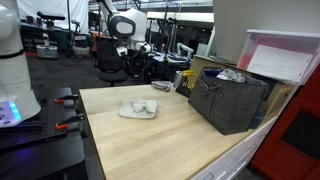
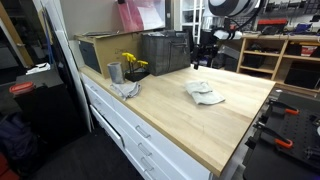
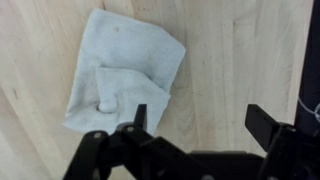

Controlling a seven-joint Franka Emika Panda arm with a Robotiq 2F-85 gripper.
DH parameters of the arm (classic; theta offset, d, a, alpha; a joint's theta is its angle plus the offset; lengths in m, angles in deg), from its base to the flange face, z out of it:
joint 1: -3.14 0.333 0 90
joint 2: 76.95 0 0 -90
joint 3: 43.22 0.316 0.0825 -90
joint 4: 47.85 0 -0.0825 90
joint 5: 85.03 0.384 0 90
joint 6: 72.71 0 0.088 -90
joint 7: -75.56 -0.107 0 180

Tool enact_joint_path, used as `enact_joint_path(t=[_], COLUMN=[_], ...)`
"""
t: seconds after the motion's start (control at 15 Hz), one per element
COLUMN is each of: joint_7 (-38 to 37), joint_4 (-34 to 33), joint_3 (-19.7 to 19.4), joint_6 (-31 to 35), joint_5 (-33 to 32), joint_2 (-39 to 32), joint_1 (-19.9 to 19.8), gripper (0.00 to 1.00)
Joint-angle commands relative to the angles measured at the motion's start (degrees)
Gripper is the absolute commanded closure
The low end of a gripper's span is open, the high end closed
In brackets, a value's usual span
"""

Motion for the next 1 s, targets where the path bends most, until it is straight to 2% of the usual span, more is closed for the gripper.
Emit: enact_joint_path(t=[0.0, 0.13, 0.4, 0.6, 0.93], joint_7=[9.6, 6.4, 7.8, 3.8, -0.6], joint_4=[-1.4, -1.0, -1.3, -3.3, -5.7], joint_3=[0.2, 0.8, 1.0, 2.6, 3.3], joint_6=[-9.8, -7.1, -7.3, -12.2, -16.0], joint_5=[5.9, 3.5, 4.8, 2.2, -2.7], joint_2=[3.2, 2.2, 2.3, 5.3, 10.6], joint_1=[-2.4, -2.4, -2.7, -1.9, -2.4], gripper=[0.0, 0.0, 0.0, 0.0, 0.0])
